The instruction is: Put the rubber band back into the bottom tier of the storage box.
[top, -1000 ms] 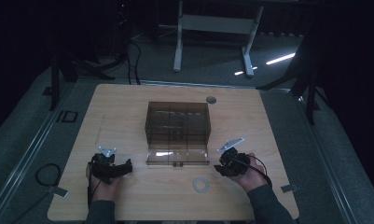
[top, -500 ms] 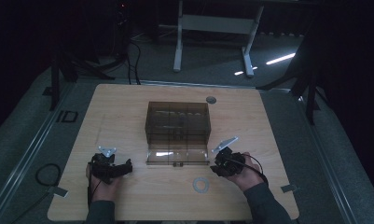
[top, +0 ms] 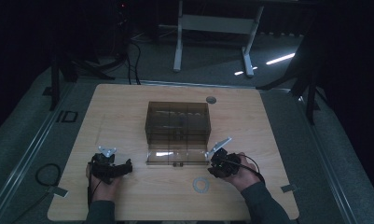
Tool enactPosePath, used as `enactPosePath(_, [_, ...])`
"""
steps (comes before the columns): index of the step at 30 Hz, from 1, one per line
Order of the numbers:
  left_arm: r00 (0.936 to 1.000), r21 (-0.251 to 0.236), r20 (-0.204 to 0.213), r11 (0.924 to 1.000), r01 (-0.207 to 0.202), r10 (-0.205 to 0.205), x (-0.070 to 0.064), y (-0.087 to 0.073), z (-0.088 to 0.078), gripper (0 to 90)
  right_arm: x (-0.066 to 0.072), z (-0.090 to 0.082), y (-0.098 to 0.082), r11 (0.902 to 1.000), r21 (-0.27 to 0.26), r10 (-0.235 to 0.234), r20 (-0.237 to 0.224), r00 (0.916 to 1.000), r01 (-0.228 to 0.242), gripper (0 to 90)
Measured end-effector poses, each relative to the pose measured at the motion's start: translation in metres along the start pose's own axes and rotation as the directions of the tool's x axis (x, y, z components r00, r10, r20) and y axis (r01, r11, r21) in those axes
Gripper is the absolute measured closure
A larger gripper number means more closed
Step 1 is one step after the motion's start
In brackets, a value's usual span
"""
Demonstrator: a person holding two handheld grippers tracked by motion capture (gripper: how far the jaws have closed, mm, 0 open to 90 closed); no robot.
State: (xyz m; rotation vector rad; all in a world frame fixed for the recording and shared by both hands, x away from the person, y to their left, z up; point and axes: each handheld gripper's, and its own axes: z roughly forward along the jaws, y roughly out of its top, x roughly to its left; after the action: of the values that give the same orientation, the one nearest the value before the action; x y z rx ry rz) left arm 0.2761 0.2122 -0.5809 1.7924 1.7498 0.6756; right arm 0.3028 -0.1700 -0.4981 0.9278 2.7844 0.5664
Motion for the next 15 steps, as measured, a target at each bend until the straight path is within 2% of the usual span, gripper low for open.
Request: enactPosePath(15, [1.0000, -0.001, 0.000, 1.0000, 0.000, 0.000, 0.000, 0.000, 0.000, 1.4, 0.010, 0.008, 0.009, 0.9963, 0.064, -0.057, -0.014, 0.9983, 0.058, 75.1])
